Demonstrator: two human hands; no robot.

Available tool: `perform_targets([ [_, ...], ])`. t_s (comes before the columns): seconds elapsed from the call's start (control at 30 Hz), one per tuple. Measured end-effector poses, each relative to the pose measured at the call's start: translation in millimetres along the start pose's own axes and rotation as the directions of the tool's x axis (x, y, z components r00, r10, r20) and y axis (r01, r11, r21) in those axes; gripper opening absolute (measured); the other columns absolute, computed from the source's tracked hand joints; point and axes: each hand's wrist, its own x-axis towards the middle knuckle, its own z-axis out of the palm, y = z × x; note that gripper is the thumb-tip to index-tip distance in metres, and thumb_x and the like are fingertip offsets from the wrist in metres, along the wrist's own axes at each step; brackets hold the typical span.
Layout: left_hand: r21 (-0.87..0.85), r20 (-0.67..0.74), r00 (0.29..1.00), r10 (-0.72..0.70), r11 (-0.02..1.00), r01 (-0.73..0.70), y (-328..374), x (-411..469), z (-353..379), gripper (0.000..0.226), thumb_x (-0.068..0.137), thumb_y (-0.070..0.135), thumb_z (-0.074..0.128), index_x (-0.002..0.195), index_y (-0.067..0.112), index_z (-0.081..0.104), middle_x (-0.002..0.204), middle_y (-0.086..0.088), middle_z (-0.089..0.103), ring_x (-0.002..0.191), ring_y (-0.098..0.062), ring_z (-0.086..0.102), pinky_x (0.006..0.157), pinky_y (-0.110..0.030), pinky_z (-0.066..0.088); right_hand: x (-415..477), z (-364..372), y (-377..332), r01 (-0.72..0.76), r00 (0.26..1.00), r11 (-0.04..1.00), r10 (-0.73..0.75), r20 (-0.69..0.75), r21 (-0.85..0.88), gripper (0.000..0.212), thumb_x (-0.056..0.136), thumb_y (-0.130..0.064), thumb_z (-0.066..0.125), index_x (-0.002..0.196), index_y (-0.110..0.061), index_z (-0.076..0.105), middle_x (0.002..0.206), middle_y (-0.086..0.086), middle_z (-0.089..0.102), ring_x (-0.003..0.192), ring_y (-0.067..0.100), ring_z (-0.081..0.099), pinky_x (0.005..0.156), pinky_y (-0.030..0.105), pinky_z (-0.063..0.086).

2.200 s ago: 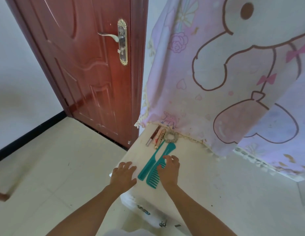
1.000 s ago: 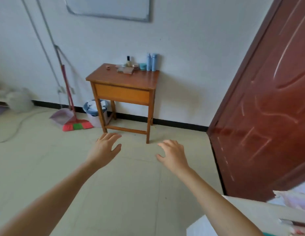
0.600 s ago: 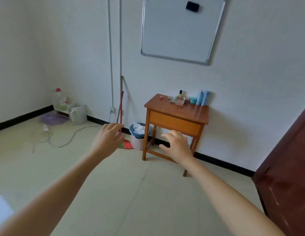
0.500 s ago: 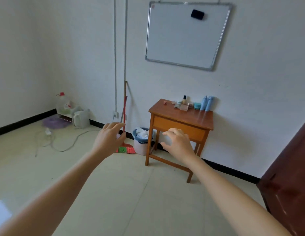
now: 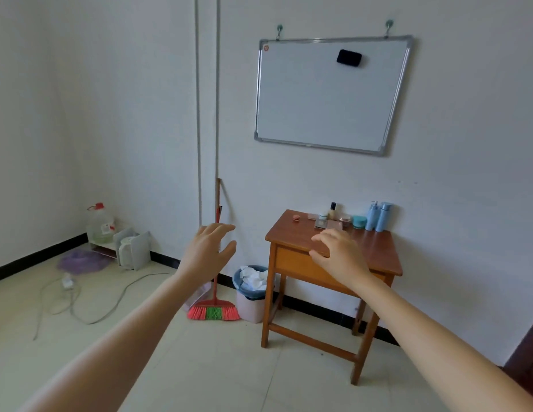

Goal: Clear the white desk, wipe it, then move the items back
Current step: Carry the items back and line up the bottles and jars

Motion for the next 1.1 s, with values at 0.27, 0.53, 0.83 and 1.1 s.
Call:
perform_targets([
  [0.27, 0.011, 0.001, 0.994, -0.11, 0.994, 0.11, -73.3, 93.6, 48.1, 0.037, 0.092, 0.025, 0.05, 0.128, 0.017, 0.051, 0.131, -0.001, 0.053, 0.121, -0.017, 0.041, 0.095, -0.027, 0.034, 117.0, 69.7, 27.1, 0.041, 0.991, 0.999, -0.042, 0.128, 0.014, 0.041, 0.09, -0.033, 0.052, 0.129, -0.022, 0.048, 0.135, -0.002, 0.044, 0.128, 0.015, 0.034, 0.104, 0.034, 0.028],
  [0.53, -0.014, 0.047, 0.982, -0.183, 0.983, 0.184, -171.5, 176.2, 111.8, 0.038, 0.091, 0.025, 0.051, 0.128, 0.018, 0.05, 0.131, -0.002, 0.052, 0.122, -0.018, 0.042, 0.098, -0.031, 0.035, 215.3, 154.1, 51.0, 0.01, 0.96, 0.999, 0.004, 0.28, -0.048, 0.049, 0.09, -0.034, 0.052, 0.136, -0.026, 0.038, 0.143, 0.0, 0.034, 0.131, 0.019, 0.03, 0.106, 0.036, 0.026],
  [0.83, -0.141, 0.122, 0.992, -0.034, 0.989, 0.051, -224.8, 343.0, 174.2, 0.038, 0.092, 0.025, 0.05, 0.129, 0.017, 0.049, 0.131, -0.001, 0.052, 0.116, -0.017, 0.047, 0.087, -0.024, 0.036, 354.7, 177.4, 92.8, -0.156, 0.978, 0.983, 0.167, 0.127, -0.092, 0.043, 0.087, -0.035, 0.055, 0.127, -0.023, 0.049, 0.13, -0.002, 0.047, 0.122, 0.016, 0.038, 0.089, 0.024, 0.03],
  [1.1, -0.213, 0.377, 0.926, -0.009, 0.972, 0.096, -243.0, 379.2, 293.9, 0.038, 0.093, 0.025, 0.049, 0.13, 0.018, 0.047, 0.134, -0.002, 0.049, 0.121, -0.018, 0.043, 0.098, -0.031, 0.04, 358.2, 237.2, 160.6, -0.357, 0.878, 0.926, 0.377, 0.295, -0.122, 0.042, 0.089, -0.033, 0.053, 0.129, -0.023, 0.046, 0.134, -0.002, 0.042, 0.126, 0.014, 0.036, 0.104, 0.032, 0.034],
])
